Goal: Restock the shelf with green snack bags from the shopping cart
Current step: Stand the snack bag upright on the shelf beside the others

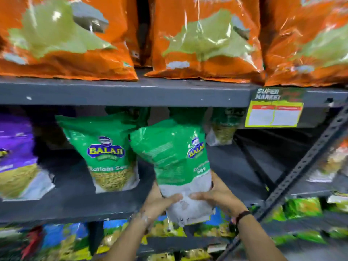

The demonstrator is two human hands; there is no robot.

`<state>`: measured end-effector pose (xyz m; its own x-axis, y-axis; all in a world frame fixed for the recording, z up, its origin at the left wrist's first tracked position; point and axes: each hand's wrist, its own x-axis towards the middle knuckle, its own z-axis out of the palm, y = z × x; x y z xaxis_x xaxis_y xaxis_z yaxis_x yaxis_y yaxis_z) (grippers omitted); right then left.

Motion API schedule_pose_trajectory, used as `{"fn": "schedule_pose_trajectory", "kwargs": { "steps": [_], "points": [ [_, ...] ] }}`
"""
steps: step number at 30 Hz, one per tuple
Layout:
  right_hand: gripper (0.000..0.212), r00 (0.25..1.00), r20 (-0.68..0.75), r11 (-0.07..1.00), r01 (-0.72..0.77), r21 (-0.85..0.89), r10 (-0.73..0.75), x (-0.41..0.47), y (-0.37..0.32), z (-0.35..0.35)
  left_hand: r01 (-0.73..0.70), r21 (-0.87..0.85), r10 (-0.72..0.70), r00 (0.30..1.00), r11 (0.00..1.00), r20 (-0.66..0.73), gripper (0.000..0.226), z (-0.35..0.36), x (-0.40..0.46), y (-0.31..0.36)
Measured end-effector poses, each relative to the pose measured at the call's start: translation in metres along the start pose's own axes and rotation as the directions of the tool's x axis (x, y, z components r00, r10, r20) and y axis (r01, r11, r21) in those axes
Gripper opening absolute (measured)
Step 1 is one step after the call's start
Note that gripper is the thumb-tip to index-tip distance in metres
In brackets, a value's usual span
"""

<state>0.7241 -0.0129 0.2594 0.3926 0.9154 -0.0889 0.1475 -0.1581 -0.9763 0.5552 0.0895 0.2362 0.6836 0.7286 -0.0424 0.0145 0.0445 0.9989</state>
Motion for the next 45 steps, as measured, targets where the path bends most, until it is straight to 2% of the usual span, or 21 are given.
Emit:
{"fn": "schedule_pose_trajectory", "kwargs": {
  "steps": [2,4,7,10,13,17,19,21,23,26,27,31,33,35,37,40,42,44,45],
  "points": [
    [0.076,0.998,-0.055,1.0,0.016,0.026,-0.015,0.013,0.003,-0.011,-0.029,0.061,0.03,0.999,0.998,-0.016,0.067,0.01,0.024,0.012],
    [0.077,0.994,-0.1,0.998,0.056,0.043,-0.052,0.027,0.004,-0.02,-0.09,0.136,0.089,0.996,0.987,0.013,0.07,0.015,0.048,0.025],
    [0.089,0.985,-0.139,0.994,0.108,0.017,-0.104,0.053,0.008,-0.031,-0.134,0.192,0.136,0.991,0.972,0.004,0.071,0.019,0.076,0.033],
    [0.086,0.986,-0.143,0.995,0.082,-0.048,-0.088,0.075,0.026,-0.033,-0.102,0.218,0.118,0.991,0.97,-0.058,0.07,0.024,0.088,0.023],
    [0.08,0.995,-0.073,0.996,0.069,-0.055,-0.073,0.08,0.043,-0.04,-0.067,0.205,0.096,0.986,0.976,-0.136,0.075,0.031,0.089,0.008],
    [0.093,0.998,0.069,0.998,0.015,-0.068,-0.01,0.079,0.059,-0.062,-0.041,0.149,0.071,0.976,0.988,-0.207,0.097,0.032,0.079,-0.027],
    [0.087,0.997,0.07,0.996,-0.008,-0.091,0.015,0.076,0.063,-0.062,0.004,0.173,0.049,0.952,0.985,-0.303,0.086,0.04,0.072,-0.042],
    [0.073,0.998,-0.059,0.991,-0.016,-0.134,0.009,0.071,0.064,-0.049,0.007,0.202,0.075,0.914,0.979,-0.399,0.068,0.049,0.073,-0.048],
    [0.074,0.987,-0.156,0.979,0.0,-0.204,-0.032,0.061,0.063,-0.035,0.013,0.189,0.08,0.876,0.982,-0.475,0.056,0.048,0.079,-0.047],
    [0.075,0.994,-0.105,0.969,0.002,-0.246,-0.028,0.052,0.066,-0.033,-0.035,0.21,0.153,0.801,0.977,-0.579,0.027,0.04,0.075,-0.036],
    [0.077,0.996,-0.084,0.975,0.009,-0.222,-0.029,0.05,0.066,-0.035,-0.069,0.204,0.178,0.794,0.976,-0.581,0.026,0.042,0.068,-0.031],
    [0.074,0.99,-0.101,0.977,0.077,-0.199,-0.098,0.05,0.063,-0.019,-0.16,0.123,0.195,0.907,0.979,-0.373,0.045,0.063,0.039,-0.027],
    [0.064,0.985,-0.12,0.972,0.097,-0.214,-0.124,0.047,0.065,-0.006,-0.14,0.212,0.205,0.924,0.967,-0.324,0.076,0.063,0.041,-0.033],
    [0.053,0.992,-0.077,0.968,0.082,-0.236,-0.103,0.043,0.068,-0.002,-0.098,0.307,0.2,0.925,0.947,-0.323,0.105,0.055,0.048,-0.03],
    [0.047,0.989,-0.108,0.97,0.076,-0.229,-0.103,0.044,0.066,-0.007,-0.067,0.339,0.184,0.927,0.939,-0.327,0.111,0.045,0.054,-0.025],
    [0.047,0.958,-0.26,0.985,0.087,-0.149,-0.123,0.056,0.057,-0.018,0.004,0.356,0.102,0.955,0.934,-0.279,0.103,0.029,0.061,-0.021],
    [0.07,0.969,-0.228,0.991,0.066,-0.12,-0.092,0.068,0.048,-0.026,0.03,0.347,0.043,0.978,0.937,-0.202,0.09,0.014,0.068,-0.022],
    [0.104,0.994,-0.084,0.984,0.057,-0.167,-0.071,0.077,0.04,-0.034,0.041,0.344,-0.008,0.995,0.938,-0.094,0.086,-0.003,0.075,-0.021],
    [0.112,0.998,-0.016,0.984,0.052,-0.172,-0.055,0.08,0.037,-0.035,0.045,0.33,-0.034,0.999,0.943,-0.04,0.088,-0.01,0.077,-0.02]
  ]
}}
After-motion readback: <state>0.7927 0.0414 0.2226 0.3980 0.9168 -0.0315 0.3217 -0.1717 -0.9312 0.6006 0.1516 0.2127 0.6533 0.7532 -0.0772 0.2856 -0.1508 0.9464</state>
